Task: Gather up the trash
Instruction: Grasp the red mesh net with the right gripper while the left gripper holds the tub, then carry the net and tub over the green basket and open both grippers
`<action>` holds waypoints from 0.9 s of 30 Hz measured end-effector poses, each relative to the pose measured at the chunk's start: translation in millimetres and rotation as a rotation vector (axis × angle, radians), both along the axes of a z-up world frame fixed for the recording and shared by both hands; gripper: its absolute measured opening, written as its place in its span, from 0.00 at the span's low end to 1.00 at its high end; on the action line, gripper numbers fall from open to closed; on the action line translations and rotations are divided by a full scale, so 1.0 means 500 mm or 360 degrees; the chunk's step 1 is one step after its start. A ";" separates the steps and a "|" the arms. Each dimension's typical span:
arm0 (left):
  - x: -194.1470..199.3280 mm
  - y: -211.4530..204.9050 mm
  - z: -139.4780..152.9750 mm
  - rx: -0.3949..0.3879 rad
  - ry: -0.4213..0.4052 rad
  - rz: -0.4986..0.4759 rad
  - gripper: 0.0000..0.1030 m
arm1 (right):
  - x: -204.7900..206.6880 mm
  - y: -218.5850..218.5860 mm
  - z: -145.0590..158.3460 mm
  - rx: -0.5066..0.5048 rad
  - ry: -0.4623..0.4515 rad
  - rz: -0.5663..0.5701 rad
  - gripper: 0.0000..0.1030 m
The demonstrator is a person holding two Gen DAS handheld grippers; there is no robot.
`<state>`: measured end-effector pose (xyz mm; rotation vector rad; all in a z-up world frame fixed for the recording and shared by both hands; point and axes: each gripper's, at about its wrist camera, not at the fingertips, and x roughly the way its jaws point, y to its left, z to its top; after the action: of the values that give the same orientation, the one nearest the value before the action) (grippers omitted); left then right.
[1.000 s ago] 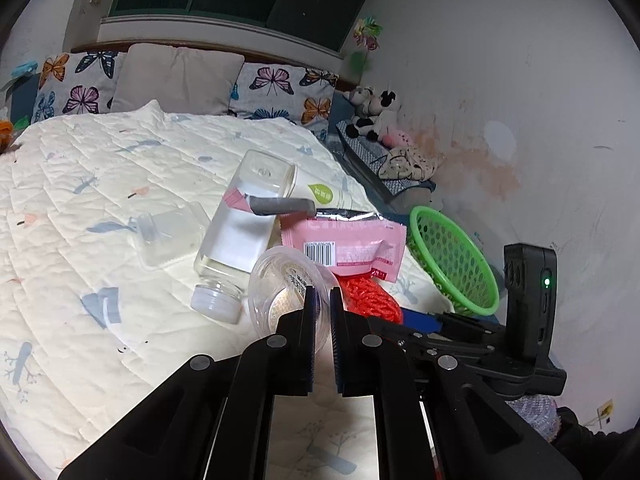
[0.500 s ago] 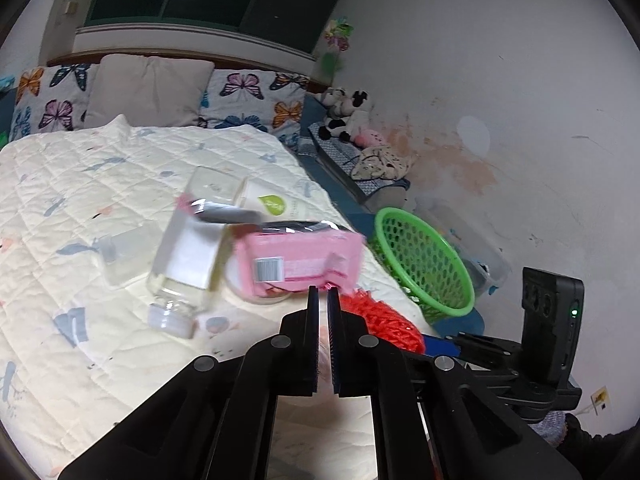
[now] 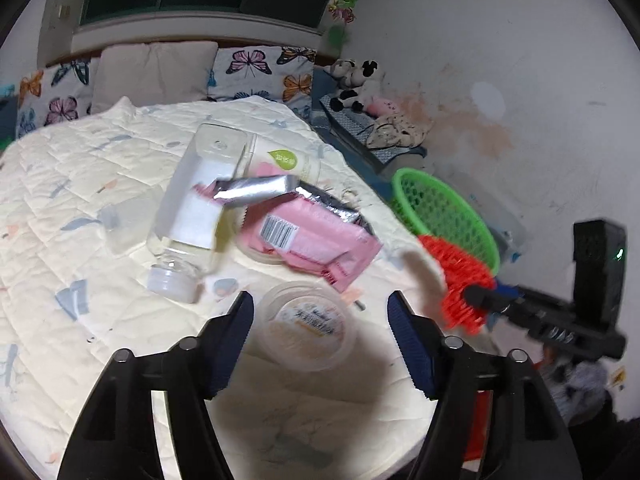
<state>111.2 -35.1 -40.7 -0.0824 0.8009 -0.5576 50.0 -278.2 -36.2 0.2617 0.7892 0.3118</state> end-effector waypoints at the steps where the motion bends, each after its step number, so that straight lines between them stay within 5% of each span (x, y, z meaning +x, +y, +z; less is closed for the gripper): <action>1: 0.000 -0.001 -0.003 0.0013 -0.0002 -0.0012 0.67 | 0.000 -0.002 0.000 -0.0001 -0.0001 -0.0002 0.39; 7: 0.011 -0.019 -0.036 0.0126 0.0027 -0.0029 0.81 | 0.001 -0.008 0.002 -0.0013 -0.0007 -0.0018 0.39; 20: 0.040 -0.059 -0.076 0.0266 0.0051 -0.0077 0.84 | 0.010 -0.041 0.003 -0.0032 -0.0004 -0.0098 0.39; 27: 0.050 -0.066 -0.086 0.0239 0.0094 -0.0083 0.64 | 0.015 -0.080 0.005 -0.0052 -0.0014 -0.0182 0.39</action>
<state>136.0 -68.3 -83.5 0.0607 0.9022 -0.5446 57.5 -318.3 -33.9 0.2734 0.7670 0.1920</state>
